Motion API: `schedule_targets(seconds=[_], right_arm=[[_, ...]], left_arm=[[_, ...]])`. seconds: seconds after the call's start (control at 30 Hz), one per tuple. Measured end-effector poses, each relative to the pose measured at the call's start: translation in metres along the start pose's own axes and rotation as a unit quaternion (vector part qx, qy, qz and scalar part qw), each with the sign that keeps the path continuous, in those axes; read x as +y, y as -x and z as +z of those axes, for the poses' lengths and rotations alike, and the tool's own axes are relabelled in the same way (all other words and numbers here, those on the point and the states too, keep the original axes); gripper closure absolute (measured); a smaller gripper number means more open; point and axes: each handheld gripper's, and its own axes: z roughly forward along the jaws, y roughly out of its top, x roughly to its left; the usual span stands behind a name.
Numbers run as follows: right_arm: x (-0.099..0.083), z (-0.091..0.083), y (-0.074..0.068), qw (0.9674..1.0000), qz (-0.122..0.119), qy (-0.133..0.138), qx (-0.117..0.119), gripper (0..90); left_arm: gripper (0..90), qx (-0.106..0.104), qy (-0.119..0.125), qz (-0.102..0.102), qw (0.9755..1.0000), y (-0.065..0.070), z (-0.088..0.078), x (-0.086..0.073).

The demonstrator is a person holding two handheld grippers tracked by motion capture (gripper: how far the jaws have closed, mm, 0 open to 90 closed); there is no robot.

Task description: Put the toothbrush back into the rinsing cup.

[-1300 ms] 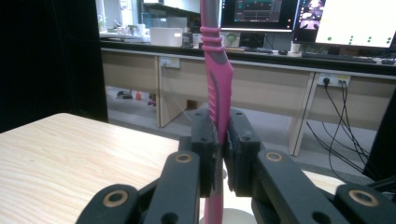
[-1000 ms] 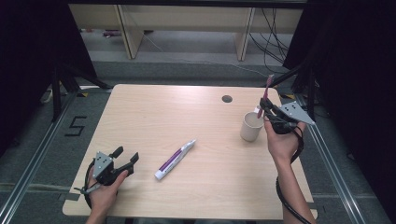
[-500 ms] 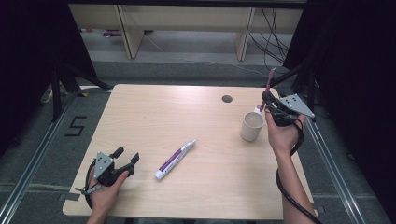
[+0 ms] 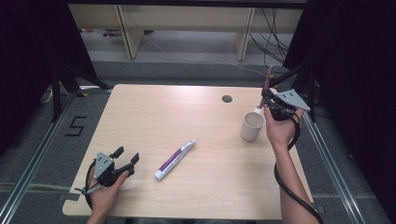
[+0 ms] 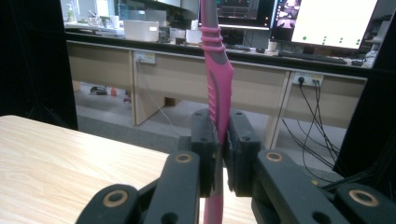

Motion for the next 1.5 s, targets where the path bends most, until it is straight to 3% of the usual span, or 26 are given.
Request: schedule_targets(seconds=[0.1,0.27,0.43,0.6,0.77,0.8,1.07,1.5], right_arm=[[0.0,0.004,0.001,0.9999,0.008,-0.005,-0.004,83.3],[-0.001,0.011,0.004,1.0,0.001,-0.006,-0.007,83.4],[-0.004,0.016,0.005,0.9997,0.013,-0.016,-0.011,83.3],[-0.008,0.022,0.008,0.9997,0.007,-0.022,-0.012,83.3],[-0.011,0.025,0.009,0.9995,0.018,-0.021,-0.016,83.3],[-0.011,0.026,0.011,0.9996,0.01,-0.021,-0.017,83.3],[-0.015,0.033,0.013,0.9991,0.02,-0.028,-0.022,83.3],[-0.023,0.044,0.018,0.9988,0.016,-0.039,-0.024,83.2]], left_arm=[[30.1,0.0,0.0,-0.003,1.0,0.0,0.0,0.0],[30.2,0.0,-0.001,0.0,1.0,0.0,0.0,0.0],[30.2,0.0,0.0,0.0,1.0,0.0,0.0,0.0],[30.2,-0.001,0.004,0.0,1.0,0.001,0.001,0.0],[30.2,-0.001,0.005,0.0,1.0,0.001,0.001,0.0],[30.3,-0.002,0.004,0.001,1.0,0.001,0.001,0.0],[30.2,-0.003,0.006,-0.002,1.0,0.001,0.0,-0.001],[30.2,-0.006,0.006,-0.001,1.0,0.001,0.001,-0.001]])
